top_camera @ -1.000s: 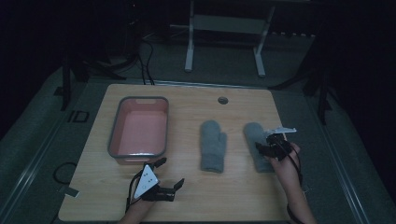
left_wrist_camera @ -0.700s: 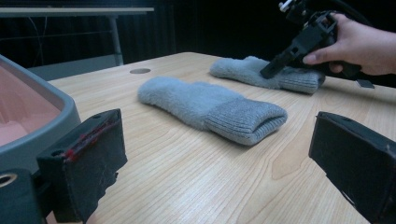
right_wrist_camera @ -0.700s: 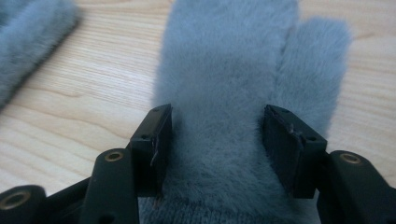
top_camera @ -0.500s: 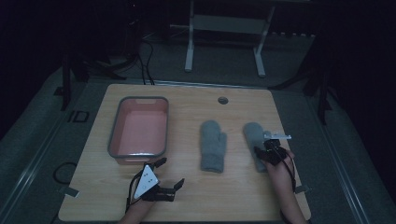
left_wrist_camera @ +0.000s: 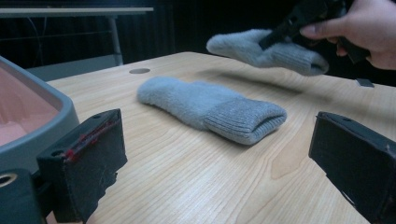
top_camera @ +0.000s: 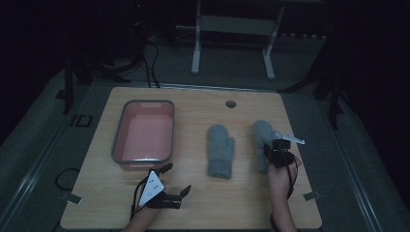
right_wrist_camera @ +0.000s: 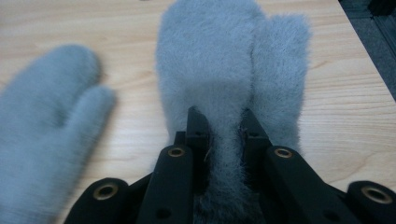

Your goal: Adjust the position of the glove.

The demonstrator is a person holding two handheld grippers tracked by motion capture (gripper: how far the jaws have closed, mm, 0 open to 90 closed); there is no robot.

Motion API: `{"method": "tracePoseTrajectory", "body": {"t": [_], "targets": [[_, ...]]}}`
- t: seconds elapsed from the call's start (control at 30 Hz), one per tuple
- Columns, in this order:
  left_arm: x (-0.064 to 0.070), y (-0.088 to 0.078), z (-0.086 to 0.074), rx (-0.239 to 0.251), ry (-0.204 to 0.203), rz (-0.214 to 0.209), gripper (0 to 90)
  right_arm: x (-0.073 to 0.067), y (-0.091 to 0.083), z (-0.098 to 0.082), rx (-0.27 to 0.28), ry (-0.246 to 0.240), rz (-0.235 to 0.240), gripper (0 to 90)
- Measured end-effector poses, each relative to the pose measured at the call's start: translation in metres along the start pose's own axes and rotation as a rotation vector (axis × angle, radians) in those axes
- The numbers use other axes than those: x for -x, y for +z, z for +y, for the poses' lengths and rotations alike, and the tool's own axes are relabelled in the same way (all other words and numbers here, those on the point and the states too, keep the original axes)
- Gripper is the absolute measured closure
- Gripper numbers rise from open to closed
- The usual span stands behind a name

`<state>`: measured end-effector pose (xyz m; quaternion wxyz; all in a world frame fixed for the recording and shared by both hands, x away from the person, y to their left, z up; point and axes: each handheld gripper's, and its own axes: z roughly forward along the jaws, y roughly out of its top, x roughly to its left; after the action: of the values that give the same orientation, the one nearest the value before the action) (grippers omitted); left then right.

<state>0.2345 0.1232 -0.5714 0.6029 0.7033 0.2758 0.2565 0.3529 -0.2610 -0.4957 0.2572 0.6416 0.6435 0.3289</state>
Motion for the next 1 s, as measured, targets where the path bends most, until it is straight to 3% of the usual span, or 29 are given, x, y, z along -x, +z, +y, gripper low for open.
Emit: {"method": "tracePoseTrajectory", "body": {"t": [0.23, 0.37, 0.43, 0.5, 0.53, 0.63, 0.87, 1.0], "targets": [[0.002, -0.004, 0.001, 0.001, 0.000, 0.038, 4.0, -0.038, -0.002, 0.002, -0.005, -0.008, 0.014, 78.9], [0.000, -0.011, 0.005, 0.017, -0.038, 0.018, 4.0, -0.064, -0.001, 0.002, -0.012, -0.015, 0.034, 78.9], [0.001, -0.014, 0.008, 0.045, -0.070, -0.020, 4.0, -0.077, -0.001, 0.002, -0.012, -0.017, 0.049, 78.9], [0.003, -0.016, 0.009, 0.049, -0.078, -0.045, 4.0, -0.084, -0.001, 0.002, -0.009, -0.012, 0.057, 78.9], [0.005, -0.016, 0.008, 0.043, -0.071, -0.057, 4.0, -0.095, 0.000, 0.002, -0.008, -0.015, 0.061, 78.9], [0.007, -0.015, 0.008, 0.032, -0.049, -0.062, 4.0, -0.111, 0.003, 0.003, -0.011, -0.003, 0.062, 78.9], [0.011, -0.011, 0.012, 0.042, -0.004, -0.067, 4.0, -0.133, 0.007, -0.006, -0.041, 0.013, 0.085, 78.6], [0.012, -0.006, 0.012, 0.041, -0.001, -0.072, 4.0, -0.142, 0.011, -0.011, -0.056, 0.006, 0.101, 78.5]]}}
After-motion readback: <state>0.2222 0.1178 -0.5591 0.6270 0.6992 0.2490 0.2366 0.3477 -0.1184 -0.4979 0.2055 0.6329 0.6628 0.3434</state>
